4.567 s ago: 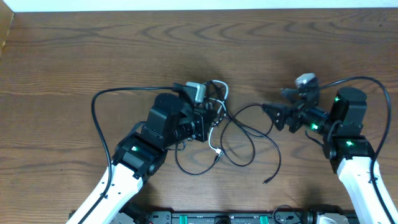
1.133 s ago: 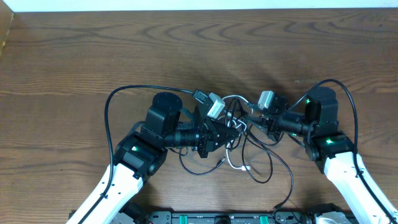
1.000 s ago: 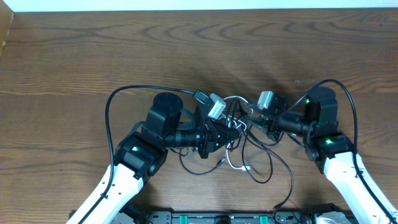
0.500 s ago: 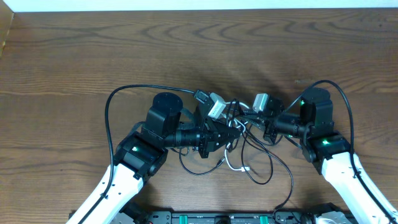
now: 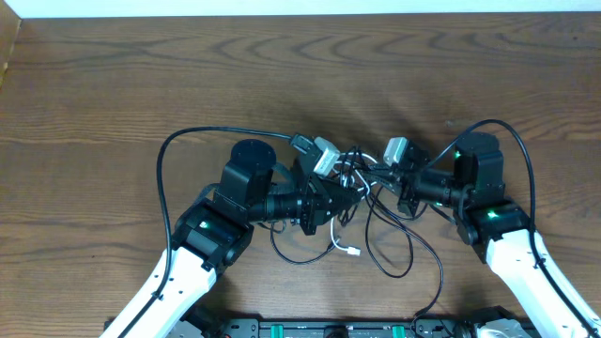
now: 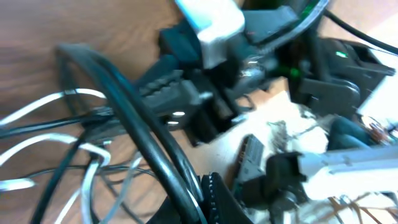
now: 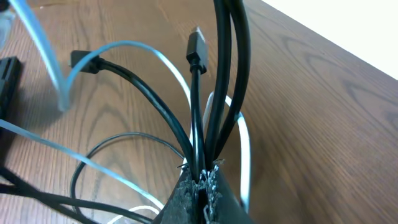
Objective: Untangle cables
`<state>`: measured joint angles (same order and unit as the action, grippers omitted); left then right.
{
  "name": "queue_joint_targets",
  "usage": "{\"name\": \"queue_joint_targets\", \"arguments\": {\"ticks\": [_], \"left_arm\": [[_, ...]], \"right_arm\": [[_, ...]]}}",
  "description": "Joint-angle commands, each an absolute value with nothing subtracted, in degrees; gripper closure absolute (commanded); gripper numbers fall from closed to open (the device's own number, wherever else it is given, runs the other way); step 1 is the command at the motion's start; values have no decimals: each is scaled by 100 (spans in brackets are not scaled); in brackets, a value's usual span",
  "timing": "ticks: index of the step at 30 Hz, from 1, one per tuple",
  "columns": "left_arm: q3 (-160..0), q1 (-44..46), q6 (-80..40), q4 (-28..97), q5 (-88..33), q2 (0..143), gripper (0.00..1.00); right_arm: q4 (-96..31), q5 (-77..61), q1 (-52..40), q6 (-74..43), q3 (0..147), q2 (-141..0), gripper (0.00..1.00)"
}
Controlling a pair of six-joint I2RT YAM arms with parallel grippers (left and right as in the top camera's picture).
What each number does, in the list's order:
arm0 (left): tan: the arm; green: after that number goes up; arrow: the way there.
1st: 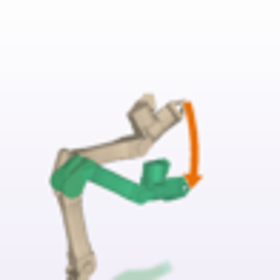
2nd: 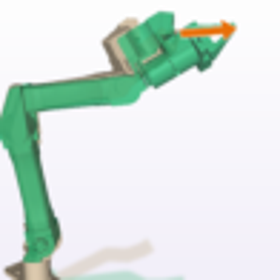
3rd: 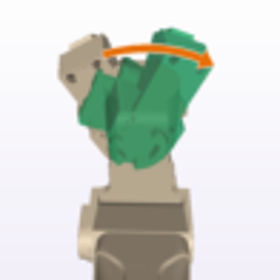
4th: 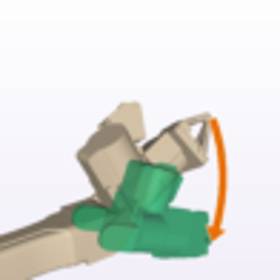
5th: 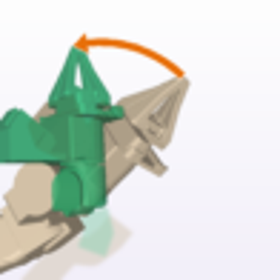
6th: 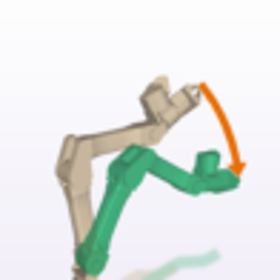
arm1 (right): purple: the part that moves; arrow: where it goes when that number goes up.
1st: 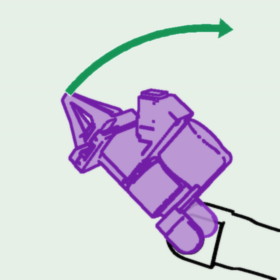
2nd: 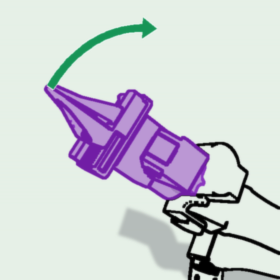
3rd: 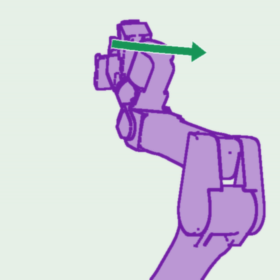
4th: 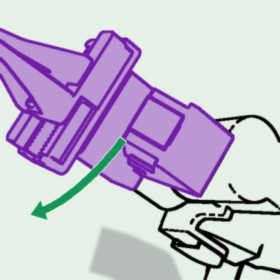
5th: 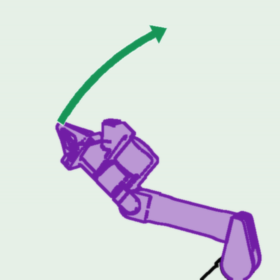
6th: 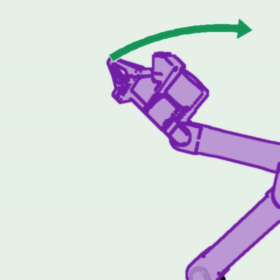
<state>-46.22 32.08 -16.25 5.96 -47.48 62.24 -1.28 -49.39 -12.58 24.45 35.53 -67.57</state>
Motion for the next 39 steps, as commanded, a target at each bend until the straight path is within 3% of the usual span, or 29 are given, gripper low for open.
{"name": "queue_joint_targets", "arguments": {"ticks": [1,9,16,34,36,39], "left_arm": [[-4641,3218,-1850,582,-3756,6182,92],[-4641,3216,-2965,982,-1592,6182,92],[-4641,3210,-3671,1149,-661,6182,92],[-4641,2526,-4661,2095,-287,6182,92],[-4641,2526,-4659,2069,-495,6182,92],[-4641,2526,-4613,2049,-770,6182,93]], "right_arm": [[-102,-5310,-1100,2069,3588,-6683,99],[-176,-6226,-622,2058,3588,-6377,99],[-607,-6261,-340,2062,3588,-6267,99],[-648,-6694,-58,2204,3588,-6182,99],[-646,-6318,-38,2001,3588,-6182,96],[-646,-5439,-40,1426,3588,-6182,74]]}}
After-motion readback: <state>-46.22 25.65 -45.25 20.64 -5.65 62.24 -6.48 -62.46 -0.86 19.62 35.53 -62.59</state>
